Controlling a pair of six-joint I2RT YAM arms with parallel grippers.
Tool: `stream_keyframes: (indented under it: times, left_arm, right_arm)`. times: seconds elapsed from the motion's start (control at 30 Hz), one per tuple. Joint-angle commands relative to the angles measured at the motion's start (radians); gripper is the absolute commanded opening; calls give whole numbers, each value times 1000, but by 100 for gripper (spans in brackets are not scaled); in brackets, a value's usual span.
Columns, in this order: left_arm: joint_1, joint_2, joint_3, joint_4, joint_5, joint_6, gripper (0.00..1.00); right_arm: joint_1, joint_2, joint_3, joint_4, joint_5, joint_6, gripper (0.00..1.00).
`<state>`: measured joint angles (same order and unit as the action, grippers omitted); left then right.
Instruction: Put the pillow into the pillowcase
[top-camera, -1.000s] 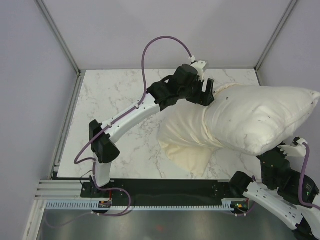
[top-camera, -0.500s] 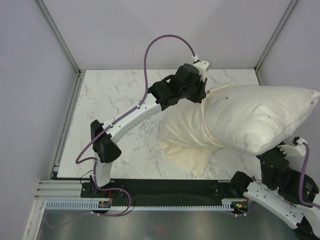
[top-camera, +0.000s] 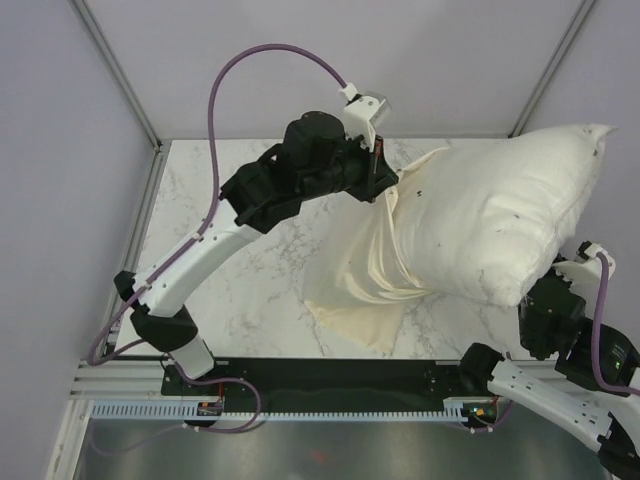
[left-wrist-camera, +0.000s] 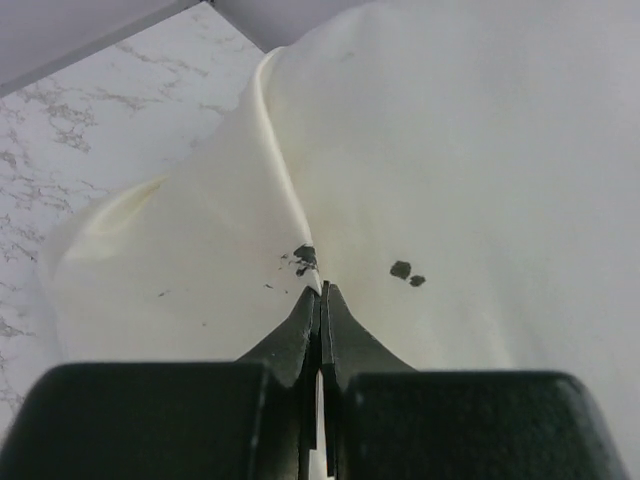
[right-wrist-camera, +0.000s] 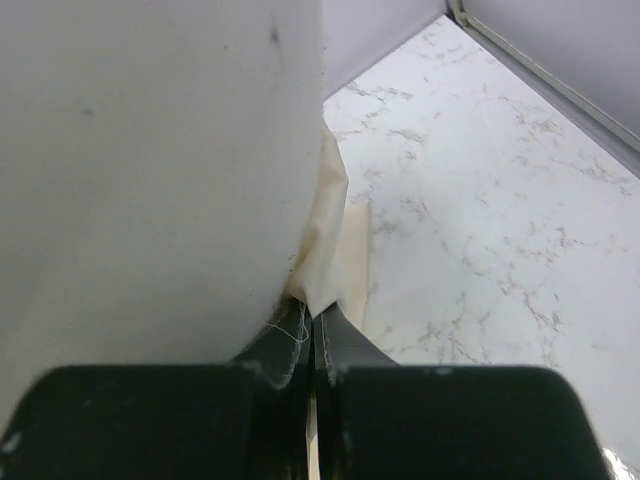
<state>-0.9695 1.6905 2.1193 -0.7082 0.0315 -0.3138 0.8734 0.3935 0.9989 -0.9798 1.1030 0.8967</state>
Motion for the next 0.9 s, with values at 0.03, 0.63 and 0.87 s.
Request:
stream_keyframes:
  times: [0.03,0.63,0.87]
  left_arm:
    - [-17,-159,19,144,48,-7,2]
    - [-17,-453,-153,325,-28,56,2]
    - [-17,-533,-44,306,-2,42,2]
  right_arm:
    - [1,94,168,257,-3,-285,0]
    - [3,243,259,451,-195,-299,0]
    - [3,304,188,645,-201,-324,0]
